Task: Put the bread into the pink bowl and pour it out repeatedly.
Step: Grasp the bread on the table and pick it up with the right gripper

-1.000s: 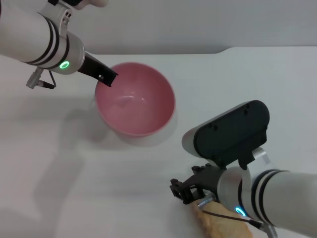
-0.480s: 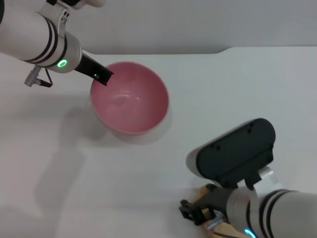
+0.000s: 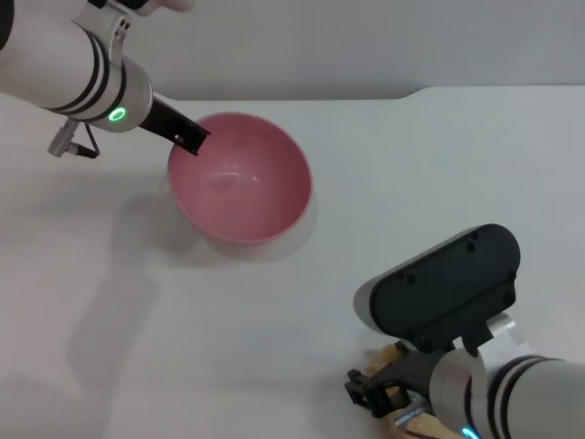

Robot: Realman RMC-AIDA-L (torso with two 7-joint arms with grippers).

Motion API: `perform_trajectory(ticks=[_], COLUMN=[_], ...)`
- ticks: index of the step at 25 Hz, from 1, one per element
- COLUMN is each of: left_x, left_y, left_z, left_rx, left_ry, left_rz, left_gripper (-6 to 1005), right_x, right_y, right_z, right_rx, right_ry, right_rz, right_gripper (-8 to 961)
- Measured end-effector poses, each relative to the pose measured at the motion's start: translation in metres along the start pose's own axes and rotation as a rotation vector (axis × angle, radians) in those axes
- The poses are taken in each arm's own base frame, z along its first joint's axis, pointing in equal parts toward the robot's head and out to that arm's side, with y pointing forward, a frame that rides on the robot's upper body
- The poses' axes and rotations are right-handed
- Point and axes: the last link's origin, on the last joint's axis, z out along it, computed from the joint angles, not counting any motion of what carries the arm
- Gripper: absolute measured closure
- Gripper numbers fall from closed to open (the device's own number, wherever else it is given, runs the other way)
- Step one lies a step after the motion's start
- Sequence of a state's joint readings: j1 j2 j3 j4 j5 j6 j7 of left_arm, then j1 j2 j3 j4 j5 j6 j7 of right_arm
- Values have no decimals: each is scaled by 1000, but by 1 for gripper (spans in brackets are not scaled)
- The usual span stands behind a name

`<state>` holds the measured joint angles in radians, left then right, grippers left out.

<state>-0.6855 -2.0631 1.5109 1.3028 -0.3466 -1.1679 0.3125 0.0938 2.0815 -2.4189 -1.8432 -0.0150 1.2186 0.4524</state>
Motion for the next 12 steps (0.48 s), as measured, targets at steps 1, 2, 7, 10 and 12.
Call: perform_trajectory(ticks=[1,2,7,10,12], left_x=[0,1,2,3,4], left_y=[0,0,0,0,0], left_z=[0,0,1,1,1], left_rx=[0,1,3,4,4], left_ry=[2,5,9,13,15], left_rz=[0,1,-1,0,1], left_gripper=[957,957,957,957,957], right_x=[0,-1,1,3,3], right_y=[0,-3,-5,-7,-7], right_z=[-1,-3,-3,1,2], right_rx=[3,19,37,45,44], right_ry=[1,2,10,22,25], right_rz=[-1,0,1,2,5], right_gripper=[294,294,295,295,295])
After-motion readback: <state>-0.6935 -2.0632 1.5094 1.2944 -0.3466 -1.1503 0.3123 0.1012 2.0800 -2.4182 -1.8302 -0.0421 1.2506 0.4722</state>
